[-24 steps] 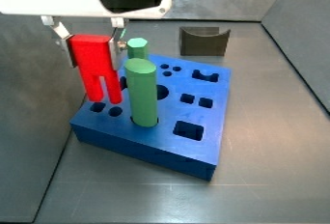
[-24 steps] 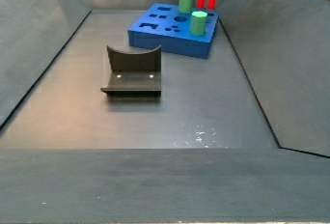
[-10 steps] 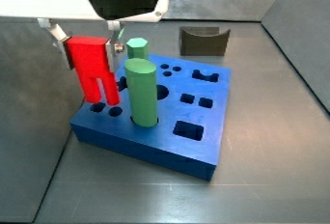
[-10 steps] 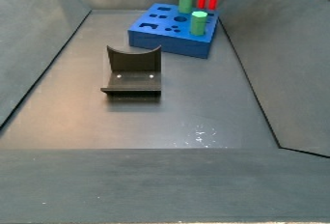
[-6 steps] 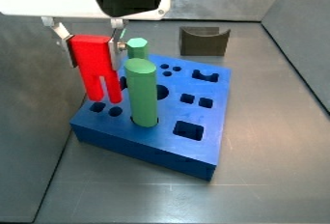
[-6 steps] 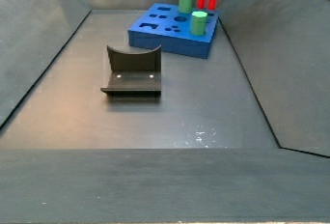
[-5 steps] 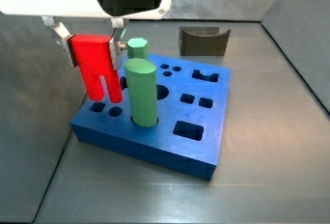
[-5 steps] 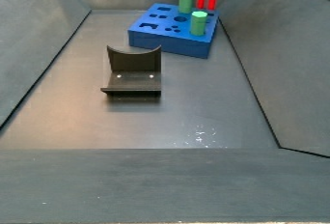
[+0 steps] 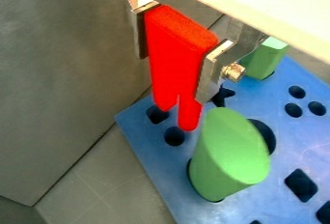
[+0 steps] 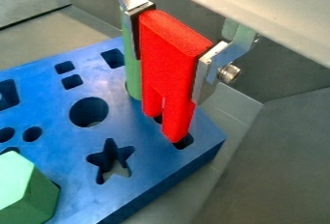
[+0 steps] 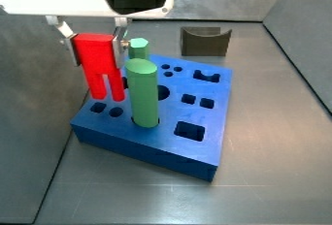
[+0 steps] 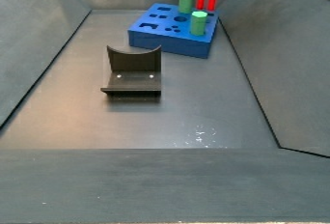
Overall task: Pick up the square-circle object. Move up. Place the square-circle object on the fixture. Regrasp the square-circle object. Rotate the square-circle object. Move to above the board. Insert the square-circle object.
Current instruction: Insert the square-circle object.
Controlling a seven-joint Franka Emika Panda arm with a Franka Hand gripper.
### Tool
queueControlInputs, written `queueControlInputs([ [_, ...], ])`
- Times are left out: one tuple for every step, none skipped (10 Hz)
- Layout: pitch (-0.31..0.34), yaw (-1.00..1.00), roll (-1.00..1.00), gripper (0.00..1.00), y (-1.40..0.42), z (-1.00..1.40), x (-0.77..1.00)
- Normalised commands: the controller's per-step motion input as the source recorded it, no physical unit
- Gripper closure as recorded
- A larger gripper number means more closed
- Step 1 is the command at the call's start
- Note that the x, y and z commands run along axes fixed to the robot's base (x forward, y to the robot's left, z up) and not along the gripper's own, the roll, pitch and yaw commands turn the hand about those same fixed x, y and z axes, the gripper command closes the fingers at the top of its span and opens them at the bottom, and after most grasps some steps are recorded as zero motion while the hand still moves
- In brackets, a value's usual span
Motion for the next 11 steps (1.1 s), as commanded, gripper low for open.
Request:
queueControlInputs([
  [0.000, 0.15, 0.01, 1.00, 0.08, -1.00, 0.54],
  [0.000, 0.13, 0.16, 1.00, 0.00, -0.95, 0.55],
  [0.100, 0.00, 0.33, 1.00, -0.14, -0.58, 0.45],
  [0.131, 0.00, 0.35, 1.00, -0.34, -0.52, 0.61],
  [0.086, -0.10, 0.29, 1.00, -0.49, -0.69, 0.56],
  [0.000, -0.59, 0.27, 1.00, -0.44, -0.79, 0.07],
  [-0.004, -0.69, 0.24, 1.00, -0.40, -0.76, 0.00],
  [0.000, 0.34, 0.08, 1.00, -0.30, -0.84, 0.52],
  [0.000, 0.63, -0.08, 1.00, 0.00, -0.93, 0.38],
  [0.011, -0.20, 0.24, 1.00, -0.47, -0.84, 0.57],
  [0.000, -0.80, 0.17, 1.00, -0.19, -0.92, 0.14],
])
